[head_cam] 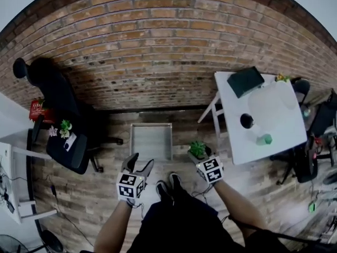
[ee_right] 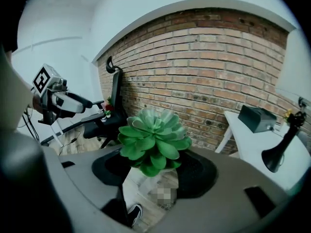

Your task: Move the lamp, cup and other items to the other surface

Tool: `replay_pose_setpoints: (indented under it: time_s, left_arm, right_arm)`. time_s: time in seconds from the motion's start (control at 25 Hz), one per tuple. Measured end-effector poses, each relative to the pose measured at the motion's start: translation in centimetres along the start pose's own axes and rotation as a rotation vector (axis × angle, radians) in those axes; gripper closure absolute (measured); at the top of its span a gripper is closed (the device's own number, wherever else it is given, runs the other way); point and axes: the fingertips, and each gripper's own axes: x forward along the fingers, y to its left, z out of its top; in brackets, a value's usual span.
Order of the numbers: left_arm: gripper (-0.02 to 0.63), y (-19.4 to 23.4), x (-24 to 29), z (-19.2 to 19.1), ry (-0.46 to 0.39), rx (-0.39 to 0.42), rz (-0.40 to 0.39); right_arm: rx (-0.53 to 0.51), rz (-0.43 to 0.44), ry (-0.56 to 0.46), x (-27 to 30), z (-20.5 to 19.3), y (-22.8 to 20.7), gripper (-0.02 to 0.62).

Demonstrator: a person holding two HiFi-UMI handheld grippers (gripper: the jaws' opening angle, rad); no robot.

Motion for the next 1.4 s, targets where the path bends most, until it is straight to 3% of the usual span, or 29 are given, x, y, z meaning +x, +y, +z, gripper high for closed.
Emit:
replay_pose_setpoints:
  time_s: [0.28,0.6,0.96,1.4]
  left_arm:
    - [0.321,-3.9,2.4,-1.0,0.041,0.060,-0.131]
    - [0.321,-9.7,5.3,-0.2,0.072,0.147,-0.211]
    - [0.322,-16.5,8.7,1.1,0.089,0.174,-0.196]
    - [0.322,-21.2,11.7,0.9,0.108,0.144,-0.133]
  right_arm:
    - [0.110,-0.178,0.019,-5.4,-3.6,-4.5,0.330]
    - [0.207,-0.357,0.029,-12.1,-8.6,-11.7,0.330]
    - [0.232,-0.401,0.044,-15.7,-13.3,-20.2,0.330]
    - [0.251,-0.376,0.058,-14.9,-16.7,-27.1,0.328]
